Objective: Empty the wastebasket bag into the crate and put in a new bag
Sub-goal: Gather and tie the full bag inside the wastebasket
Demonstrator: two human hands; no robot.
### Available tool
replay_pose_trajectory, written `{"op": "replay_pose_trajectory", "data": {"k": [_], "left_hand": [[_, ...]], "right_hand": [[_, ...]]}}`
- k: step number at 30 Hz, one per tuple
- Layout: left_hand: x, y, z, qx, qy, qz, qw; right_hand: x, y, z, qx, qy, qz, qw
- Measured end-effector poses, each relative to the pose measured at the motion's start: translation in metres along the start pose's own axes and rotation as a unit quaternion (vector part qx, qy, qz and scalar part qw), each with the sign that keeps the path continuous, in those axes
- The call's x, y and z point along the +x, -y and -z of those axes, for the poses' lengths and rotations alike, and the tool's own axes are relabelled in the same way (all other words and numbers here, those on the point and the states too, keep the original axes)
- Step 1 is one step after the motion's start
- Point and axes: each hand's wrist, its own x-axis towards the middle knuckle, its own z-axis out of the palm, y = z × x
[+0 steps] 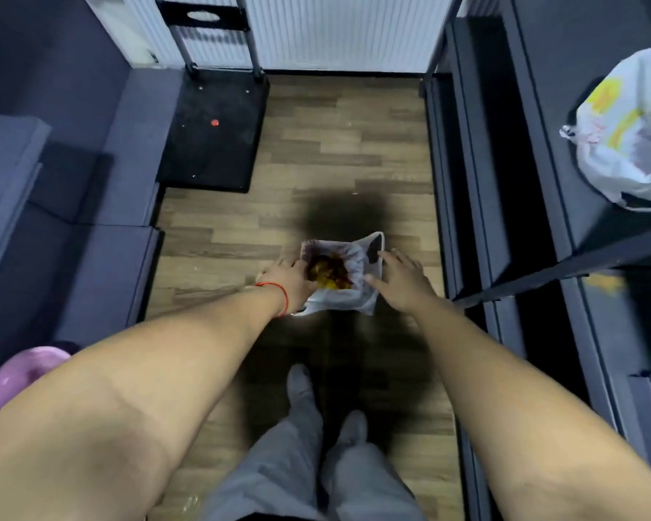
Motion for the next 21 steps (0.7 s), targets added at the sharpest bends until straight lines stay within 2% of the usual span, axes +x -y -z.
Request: {"op": "replay_pose_trajectory", "data": {"k": [5,10,17,21], "left_hand": [[0.06,0.035,-0.03,0.018,0.037,0.026,0.999],[0.128,0.062,-0.07,0.013,0.069,0.082,0.994],[0.237,0.101,-0.176,-0.007,0.121,0.096,0.988],[0.29,0.128,-0.245,-0.011,0.154,0.126,0.98]], "right_hand": [[0.076,-0.021,-0.027,0.019,0.006,-0.029,0.999],[0.136,-0.073,-0.074,0.036,0.016,-0.043,0.998],[0.214,-0.17,-0.158,0.02,0.024,-0.09,0.995],[0.264,-0.209,-0.197,0.045,-0.006,-0.101,0.994]]}}
